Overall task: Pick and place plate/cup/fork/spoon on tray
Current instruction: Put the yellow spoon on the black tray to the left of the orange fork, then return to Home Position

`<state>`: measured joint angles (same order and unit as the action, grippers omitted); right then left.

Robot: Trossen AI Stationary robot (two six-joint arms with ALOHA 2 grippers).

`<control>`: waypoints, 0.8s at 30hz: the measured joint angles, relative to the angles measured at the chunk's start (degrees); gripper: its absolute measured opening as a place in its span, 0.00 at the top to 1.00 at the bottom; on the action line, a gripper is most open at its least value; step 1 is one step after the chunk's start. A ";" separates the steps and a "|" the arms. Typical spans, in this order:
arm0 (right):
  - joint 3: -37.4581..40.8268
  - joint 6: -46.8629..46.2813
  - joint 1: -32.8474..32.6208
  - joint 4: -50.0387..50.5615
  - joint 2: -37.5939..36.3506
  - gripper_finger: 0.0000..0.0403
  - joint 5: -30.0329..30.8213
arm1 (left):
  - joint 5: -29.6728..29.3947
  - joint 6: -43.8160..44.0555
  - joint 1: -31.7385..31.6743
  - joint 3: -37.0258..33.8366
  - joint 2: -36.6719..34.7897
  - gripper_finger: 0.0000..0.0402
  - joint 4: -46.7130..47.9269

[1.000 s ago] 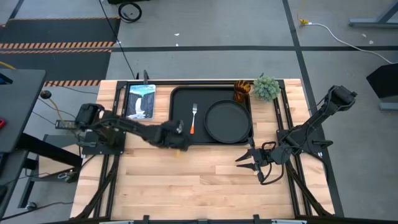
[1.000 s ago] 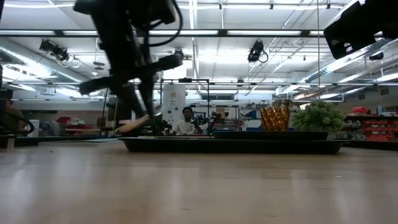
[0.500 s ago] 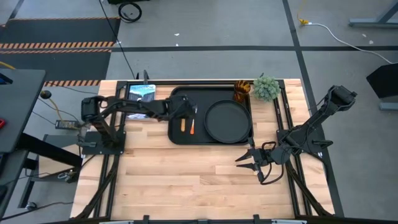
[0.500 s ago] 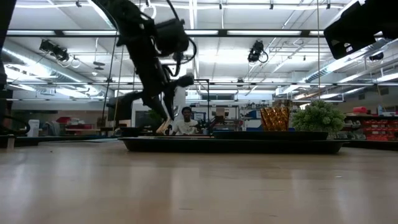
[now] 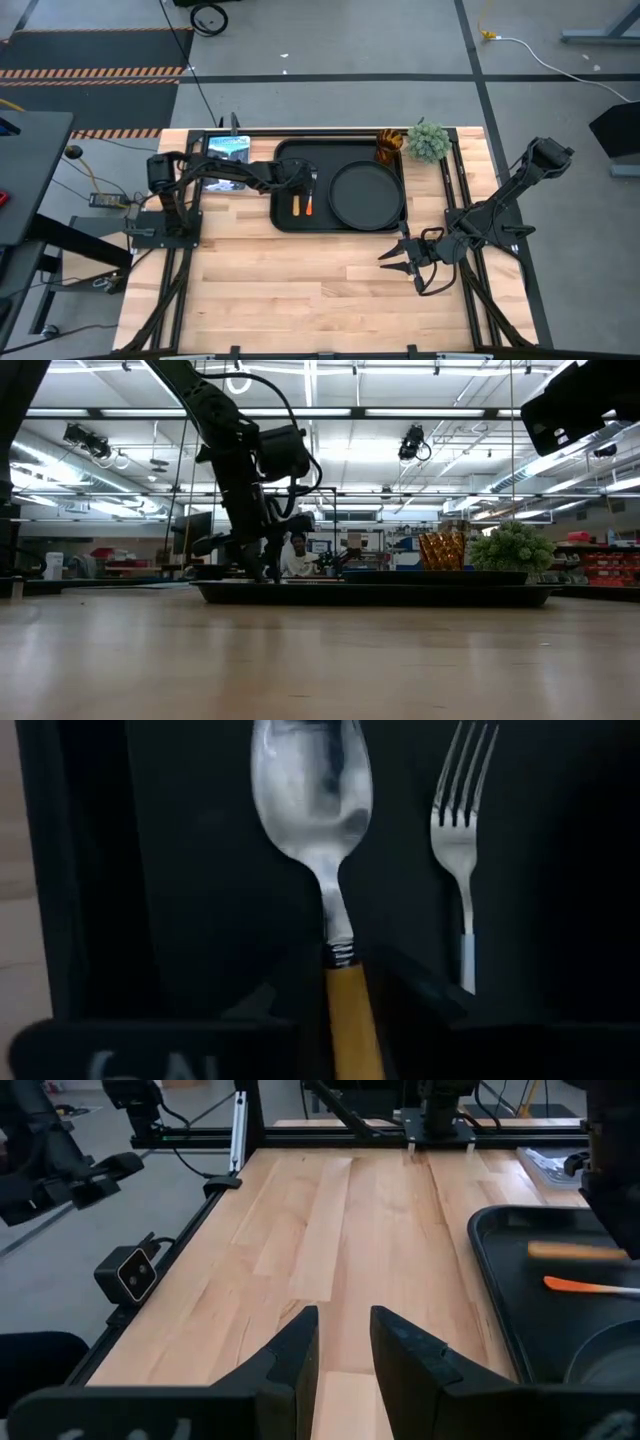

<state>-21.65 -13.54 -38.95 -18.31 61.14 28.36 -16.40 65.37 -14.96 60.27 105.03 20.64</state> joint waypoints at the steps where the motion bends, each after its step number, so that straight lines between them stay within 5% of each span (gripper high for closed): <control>1: 0.00 -0.01 -0.01 -0.04 0.00 0.75 0.00 | -0.01 -0.48 0.00 0.00 -0.13 0.73 0.15; 8: 0.00 -1.02 -0.01 1.47 -0.01 0.75 -0.83 | -0.11 -6.28 0.13 0.04 -1.30 0.61 0.44; 16: 0.00 -5.92 0.67 8.62 -3.28 0.75 -1.49 | -4.69 -16.41 3.34 0.02 -7.08 0.60 2.81; 24: 0.87 1.53 5.62 7.91 -9.70 0.82 -8.02 | -8.65 -22.82 9.23 0.02 -13.09 0.60 3.23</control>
<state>-20.78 -12.01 -33.33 -10.40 51.44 20.34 -25.05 42.55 -5.73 60.29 91.94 23.87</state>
